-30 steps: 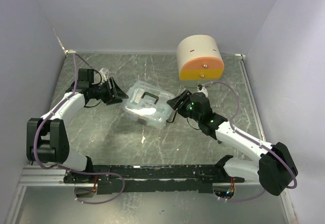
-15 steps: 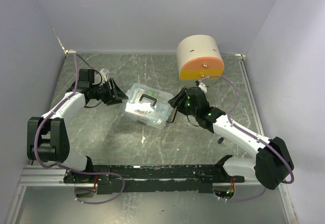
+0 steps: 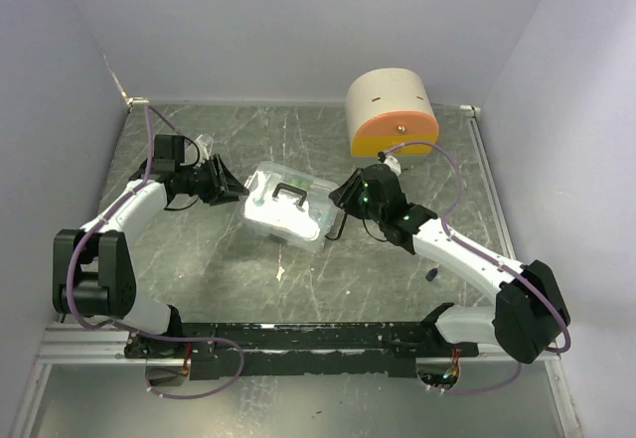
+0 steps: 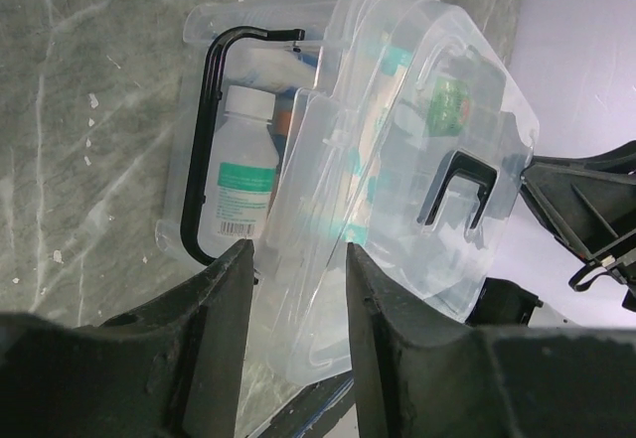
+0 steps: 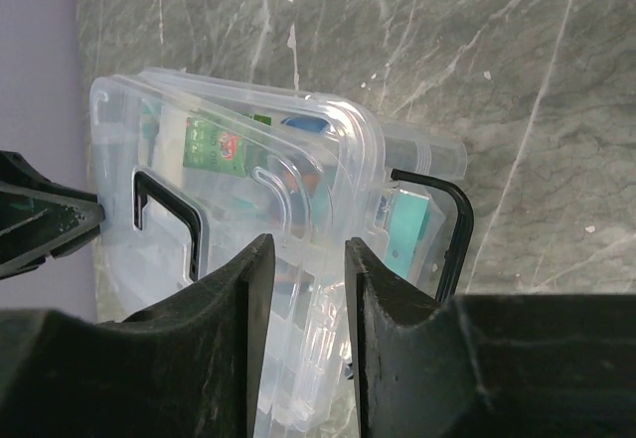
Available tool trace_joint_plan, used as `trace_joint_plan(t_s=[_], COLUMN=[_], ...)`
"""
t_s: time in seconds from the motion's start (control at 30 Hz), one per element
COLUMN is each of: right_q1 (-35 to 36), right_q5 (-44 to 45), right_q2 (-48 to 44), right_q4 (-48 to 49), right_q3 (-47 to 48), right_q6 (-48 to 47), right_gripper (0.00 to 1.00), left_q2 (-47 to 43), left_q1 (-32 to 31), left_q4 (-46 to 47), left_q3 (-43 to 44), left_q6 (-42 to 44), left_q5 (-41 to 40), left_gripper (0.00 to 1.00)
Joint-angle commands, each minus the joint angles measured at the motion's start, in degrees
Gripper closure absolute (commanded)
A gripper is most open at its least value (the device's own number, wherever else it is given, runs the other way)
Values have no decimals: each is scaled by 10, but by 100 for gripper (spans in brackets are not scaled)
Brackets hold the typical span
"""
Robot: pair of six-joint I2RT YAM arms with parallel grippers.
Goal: Organize the medicine kit
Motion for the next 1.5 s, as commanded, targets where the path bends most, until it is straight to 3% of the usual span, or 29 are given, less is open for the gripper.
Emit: trace_joint_plan(t_s=[0.0, 0.37, 0.6, 0.7, 1.1, 1.33, 1.47], right_q1=[-4, -6, -6, -5, -5, -5, -5], right_q5=[20, 19, -8, -22, -86, -63, -82], right_q2=[10, 17, -2, -9, -7, 9, 16], right_q4=[-34, -31, -58, -80, -49, -62, -59], right_q3=[12, 35, 43, 42, 3, 7, 11], right_q6=[-24, -41, -59, -63, -25, -23, -17], right_gripper=[67, 69, 50, 46, 52, 46, 48], left_q2=[-18, -34, -26, -23, -25, -27, -28], left_q1=[0, -2, -6, -7, -11, -16, -19], left_q4=[-3, -26, -21, -26, -31, -41, -41], left_q3=[9, 24, 26, 31, 39, 40, 40], left_q6=[-7, -1, -9, -8, -12, -12, -14], left_q5=[11, -4, -12, -25, -33, -44, -48], left_gripper=[55, 64, 64, 64, 64, 63, 64])
